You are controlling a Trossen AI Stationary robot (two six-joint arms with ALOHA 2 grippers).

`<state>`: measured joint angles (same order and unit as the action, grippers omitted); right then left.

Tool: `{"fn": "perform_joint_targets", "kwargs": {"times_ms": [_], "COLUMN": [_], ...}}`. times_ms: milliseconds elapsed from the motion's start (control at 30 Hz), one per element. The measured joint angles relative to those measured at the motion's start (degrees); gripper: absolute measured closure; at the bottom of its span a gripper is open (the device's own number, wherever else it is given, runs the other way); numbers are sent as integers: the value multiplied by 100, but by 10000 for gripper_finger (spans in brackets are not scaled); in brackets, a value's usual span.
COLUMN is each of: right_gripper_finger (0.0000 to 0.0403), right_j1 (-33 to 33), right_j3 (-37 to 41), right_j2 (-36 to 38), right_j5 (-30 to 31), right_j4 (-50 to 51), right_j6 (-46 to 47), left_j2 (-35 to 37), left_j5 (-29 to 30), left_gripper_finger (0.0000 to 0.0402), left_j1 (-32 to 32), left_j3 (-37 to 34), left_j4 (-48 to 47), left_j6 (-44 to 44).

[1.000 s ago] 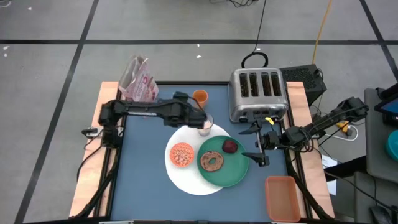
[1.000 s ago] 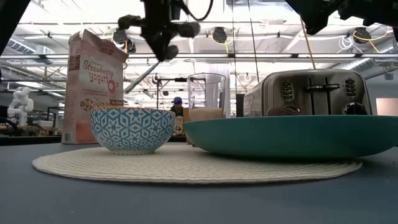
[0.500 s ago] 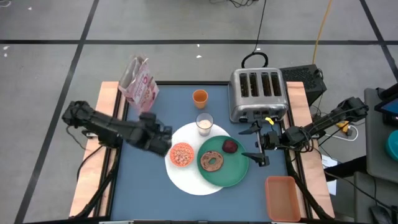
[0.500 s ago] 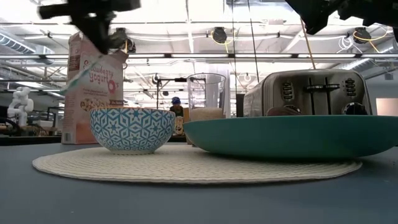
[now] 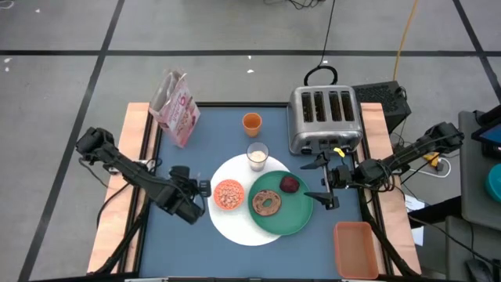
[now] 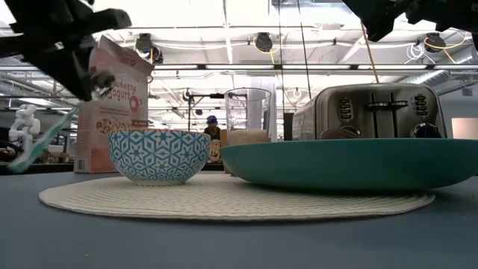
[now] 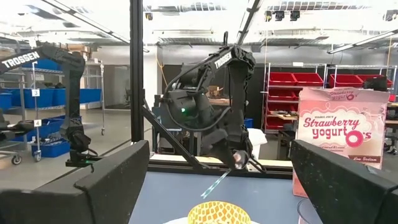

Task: Arrange a breakfast setting
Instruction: Put the blue patterned spoon to the left of the white tablemat

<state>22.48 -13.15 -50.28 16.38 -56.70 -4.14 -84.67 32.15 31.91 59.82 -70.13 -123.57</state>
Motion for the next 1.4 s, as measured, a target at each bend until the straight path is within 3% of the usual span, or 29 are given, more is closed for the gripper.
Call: {"fn": "perform_joint_targets", "kwargs": {"times_ms": [133, 433, 633, 1000, 1233, 1400], "right_gripper_finger": [18, 18, 18, 18, 18, 18], "right_j1": [2, 2, 1, 0, 0, 0], "right_j3": [0, 0, 0, 0, 0, 0], "right_j2": [0, 0, 0, 0, 0, 0], "right_j5": [0, 0, 0, 2, 2, 3], "right_j4": [4, 6, 8, 8, 8, 4], "right_j6": [0, 2, 0, -3, -3, -3], "left_j2": [1, -74, -82, -82, -85, -85], "left_j5": [-417, -414, -416, -423, -360, -341], "left_gripper_finger": [383, 383, 383, 383, 383, 383], "left_j1": [-37, -43, -43, -167, -196, -196], "left_j3": [-23, -54, -705, -1318, -1937, -2059], "left_j4": [45, 557, 1706, 1846, 2836, 2809], "left_j6": [3, 319, 271, -217, -216, -244]}}
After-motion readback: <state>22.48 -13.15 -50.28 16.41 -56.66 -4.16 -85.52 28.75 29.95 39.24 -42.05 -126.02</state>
